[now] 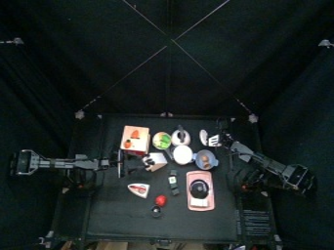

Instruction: Place small plate to right of iron

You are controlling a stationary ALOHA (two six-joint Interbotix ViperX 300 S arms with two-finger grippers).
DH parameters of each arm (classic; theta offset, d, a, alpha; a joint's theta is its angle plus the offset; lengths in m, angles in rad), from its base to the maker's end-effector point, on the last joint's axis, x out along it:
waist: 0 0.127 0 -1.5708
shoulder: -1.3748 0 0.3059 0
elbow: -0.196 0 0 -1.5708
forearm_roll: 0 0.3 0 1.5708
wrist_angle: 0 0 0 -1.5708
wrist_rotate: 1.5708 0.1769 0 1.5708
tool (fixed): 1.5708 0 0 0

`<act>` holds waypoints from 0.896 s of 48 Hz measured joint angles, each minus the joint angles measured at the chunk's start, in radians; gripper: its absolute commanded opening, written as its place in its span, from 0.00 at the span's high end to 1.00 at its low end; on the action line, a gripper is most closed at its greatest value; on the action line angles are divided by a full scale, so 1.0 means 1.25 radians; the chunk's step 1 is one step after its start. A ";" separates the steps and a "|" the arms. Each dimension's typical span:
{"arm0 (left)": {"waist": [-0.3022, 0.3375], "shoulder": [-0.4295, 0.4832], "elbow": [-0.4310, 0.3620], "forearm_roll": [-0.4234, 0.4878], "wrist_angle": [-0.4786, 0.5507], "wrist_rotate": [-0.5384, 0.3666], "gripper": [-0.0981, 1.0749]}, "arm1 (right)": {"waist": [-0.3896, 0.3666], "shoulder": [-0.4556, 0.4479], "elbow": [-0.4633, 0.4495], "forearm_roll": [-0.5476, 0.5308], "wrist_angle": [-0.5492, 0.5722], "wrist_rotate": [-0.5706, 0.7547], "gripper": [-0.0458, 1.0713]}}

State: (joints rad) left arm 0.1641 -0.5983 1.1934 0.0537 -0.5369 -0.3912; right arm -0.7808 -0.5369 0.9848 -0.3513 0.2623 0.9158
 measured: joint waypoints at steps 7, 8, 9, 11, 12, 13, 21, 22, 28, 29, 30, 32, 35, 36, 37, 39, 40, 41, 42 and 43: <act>0.000 0.000 0.000 0.000 0.000 0.000 0.09 | 0.015 -0.012 -0.001 0.017 -0.004 0.000 0.54; -0.001 0.000 0.000 0.000 0.000 0.000 0.09 | 0.022 -0.016 -0.002 0.021 -0.006 0.000 0.54; 0.000 0.001 0.000 0.000 0.000 0.000 0.09 | 0.028 -0.021 -0.004 0.023 -0.009 0.001 0.54; 0.000 0.001 0.000 0.000 0.000 -0.001 0.09 | 0.044 -0.031 -0.007 0.028 -0.015 0.001 0.54; 0.000 0.000 0.000 0.000 0.000 0.000 0.09 | 0.055 -0.036 -0.007 0.034 -0.020 0.002 0.54; 0.000 0.000 0.002 0.000 0.000 0.000 0.09 | 0.065 -0.040 -0.007 0.039 -0.025 0.002 0.54; 0.000 0.001 0.009 0.000 0.000 0.000 0.09 | 0.158 -0.079 -0.007 0.093 -0.052 0.002 0.54; -0.001 0.001 0.009 0.000 0.001 -0.001 0.09 | 0.172 -0.083 -0.007 0.098 -0.053 0.002 0.54; 0.000 -0.005 0.010 0.000 0.000 0.000 0.09 | 0.249 -0.110 -0.007 0.117 -0.055 0.002 0.54; 0.000 -0.005 0.010 0.000 0.000 0.000 0.09 | 0.263 -0.114 -0.007 0.119 -0.056 0.002 0.54; 0.000 -0.007 0.012 0.000 0.000 0.000 0.09 | 0.277 -0.117 -0.007 0.121 -0.058 0.002 0.54; 0.000 -0.012 0.015 0.000 0.000 0.000 0.09 | 0.307 -0.119 -0.007 0.128 -0.065 0.002 0.54; 0.000 -0.022 0.022 0.000 0.000 0.000 0.09 | 0.352 -0.115 -0.007 0.134 -0.085 0.002 0.54; 0.000 -0.025 0.025 0.000 0.001 -0.001 0.09 | 0.363 -0.112 -0.007 0.135 -0.093 0.002 0.54; 0.000 -0.029 0.027 0.000 0.001 0.000 0.09 | 0.380 -0.108 -0.006 0.136 -0.107 0.002 0.54; 0.000 -0.036 0.033 0.000 0.001 0.000 0.09 | 0.412 -0.094 -0.002 0.137 -0.135 0.004 0.54; -0.001 -0.039 0.037 0.000 0.001 -0.001 0.09 | 0.426 -0.086 -0.001 0.137 -0.148 0.004 0.54; 0.000 -0.044 0.040 0.000 0.001 0.000 0.09 | 0.439 -0.079 0.000 0.137 -0.160 0.004 0.54; 0.000 -0.049 0.044 0.000 0.001 0.000 0.09 | 0.453 -0.069 0.001 0.139 -0.172 0.004 0.54; 0.000 -0.055 0.047 0.000 0.001 0.000 0.09 | 0.469 -0.060 0.001 0.140 -0.185 0.004 0.54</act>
State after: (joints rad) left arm 0.1641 -0.6673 1.2517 0.0537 -0.5354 -0.3912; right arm -0.1948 -0.6121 0.9863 -0.1764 0.0307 0.9204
